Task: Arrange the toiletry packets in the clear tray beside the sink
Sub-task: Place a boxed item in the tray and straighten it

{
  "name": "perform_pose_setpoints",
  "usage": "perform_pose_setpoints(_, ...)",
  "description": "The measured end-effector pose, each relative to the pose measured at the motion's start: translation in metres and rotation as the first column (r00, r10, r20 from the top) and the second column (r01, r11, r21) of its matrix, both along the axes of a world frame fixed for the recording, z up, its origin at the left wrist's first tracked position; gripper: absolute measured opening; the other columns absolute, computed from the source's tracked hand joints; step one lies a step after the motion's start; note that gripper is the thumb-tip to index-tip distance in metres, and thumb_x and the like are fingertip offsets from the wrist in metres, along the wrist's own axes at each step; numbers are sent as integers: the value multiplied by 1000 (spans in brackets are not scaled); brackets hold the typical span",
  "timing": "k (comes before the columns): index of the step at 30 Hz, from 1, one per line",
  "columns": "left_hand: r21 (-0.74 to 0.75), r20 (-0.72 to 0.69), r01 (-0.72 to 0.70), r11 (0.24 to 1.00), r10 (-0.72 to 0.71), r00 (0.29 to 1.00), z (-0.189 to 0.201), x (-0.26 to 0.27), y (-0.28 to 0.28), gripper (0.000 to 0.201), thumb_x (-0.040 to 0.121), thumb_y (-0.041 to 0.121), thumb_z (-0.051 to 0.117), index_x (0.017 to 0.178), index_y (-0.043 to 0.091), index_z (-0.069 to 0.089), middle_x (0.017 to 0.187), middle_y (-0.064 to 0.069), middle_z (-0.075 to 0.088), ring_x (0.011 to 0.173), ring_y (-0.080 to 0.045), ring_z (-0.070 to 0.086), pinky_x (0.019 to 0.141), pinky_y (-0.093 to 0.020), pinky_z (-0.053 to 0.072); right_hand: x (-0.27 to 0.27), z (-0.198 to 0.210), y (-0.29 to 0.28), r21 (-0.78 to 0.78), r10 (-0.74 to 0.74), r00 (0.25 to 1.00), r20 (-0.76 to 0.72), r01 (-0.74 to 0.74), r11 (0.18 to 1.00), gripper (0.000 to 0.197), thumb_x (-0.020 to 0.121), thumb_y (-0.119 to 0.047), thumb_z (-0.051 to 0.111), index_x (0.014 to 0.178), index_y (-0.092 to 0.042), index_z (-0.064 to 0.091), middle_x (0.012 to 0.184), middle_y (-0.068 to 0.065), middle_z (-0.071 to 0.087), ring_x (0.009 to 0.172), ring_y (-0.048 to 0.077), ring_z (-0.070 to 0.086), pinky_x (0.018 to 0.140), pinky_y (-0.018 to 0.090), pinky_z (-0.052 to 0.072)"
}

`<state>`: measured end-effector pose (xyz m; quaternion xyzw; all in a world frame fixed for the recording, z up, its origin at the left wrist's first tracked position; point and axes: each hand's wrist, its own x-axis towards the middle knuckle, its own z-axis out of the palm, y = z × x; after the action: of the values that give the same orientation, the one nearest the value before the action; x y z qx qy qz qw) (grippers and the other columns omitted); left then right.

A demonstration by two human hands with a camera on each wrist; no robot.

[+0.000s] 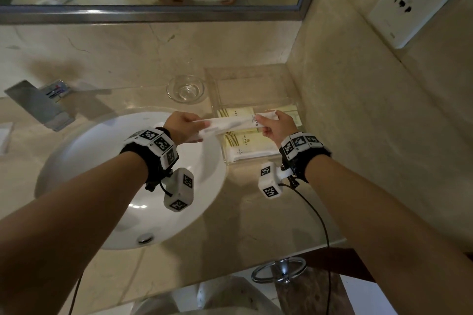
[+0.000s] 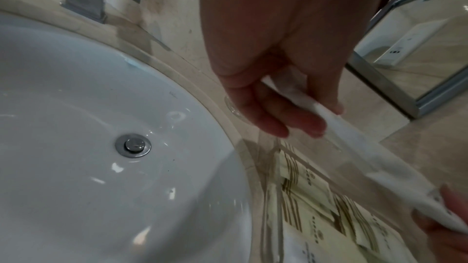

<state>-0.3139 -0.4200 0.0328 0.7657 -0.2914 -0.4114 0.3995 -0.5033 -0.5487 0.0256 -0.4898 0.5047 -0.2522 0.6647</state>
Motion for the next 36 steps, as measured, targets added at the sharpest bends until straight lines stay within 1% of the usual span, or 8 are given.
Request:
perform_pose_setpoints(2,-3,10,20,1000,-20,1000,0,-4,-2,20,85,25,63,82,6,68,74,-9,62,52,-9,61,53,-13,54,-3,-2,-1,9,-54,998,9,54,998,27,88,-7,62,113,-6,51,67,7,50,48,9,44,49,18,42)
perform_pose_setpoints(4,-7,12,40,999,-40,999,0,-5,-3,21,86,27,62,83,6,68,69,-7,63,60,-14,58,52,-12,52,-5,-3,-3,-3,-50,999,17,50,999,3,91,-8,57,92,-8,60,67,8,49,37,4,45,44,16,42)
perform_pose_setpoints(9,-48,-2,77,996,-77,997,0,-6,-7,22,87,26,60,70,13,66,46,6,61,45,-6,53,46,-10,47,-16,-9,-12,21,-95,993,72,94,995,28,99,-12,43,78,-8,62,70,9,56,42,8,43,44,16,40)
perform_pose_setpoints(14,-33,45,138,990,-137,990,-1,-15,-16,19,86,22,62,72,10,65,59,1,60,48,-8,53,44,-11,47,-25,-16,-21,-14,-155,988,-27,155,988,33,99,-11,41,74,-12,63,71,10,58,43,10,42,41,15,39)
perform_pose_setpoints(18,17,-22,137,990,-136,990,-8,-18,-21,14,87,20,61,95,9,59,75,-2,59,63,-14,57,60,-21,51,-44,-19,-33,-99,-208,961,-184,193,976,29,99,-12,41,99,-1,67,73,3,59,52,10,48,47,16,42)
perform_pose_setpoints(22,35,-23,53,998,-53,998,-17,-15,-21,10,90,23,55,89,13,56,74,-3,60,63,-15,56,63,-23,45,-64,-23,-42,-256,-243,915,-323,163,953,34,99,-9,34,103,4,65,69,9,55,50,11,41,40,15,37)
perform_pose_setpoints(30,63,-21,40,997,-38,999,-32,-17,-23,14,91,21,53,97,9,57,74,-3,61,64,-15,57,64,-23,46,-67,-44,-44,-333,-205,794,-572,3,943,37,98,-11,31,106,3,65,103,20,65,82,20,50,67,26,38)
perform_pose_setpoints(36,55,-40,50,997,-48,998,-35,-23,-28,8,91,16,52,87,12,58,73,-1,61,62,-14,56,60,-21,45,-67,-49,-43,-231,-54,606,-793,-218,948,35,95,0,33,118,0,58,124,19,59,112,33,56,84,31,43)
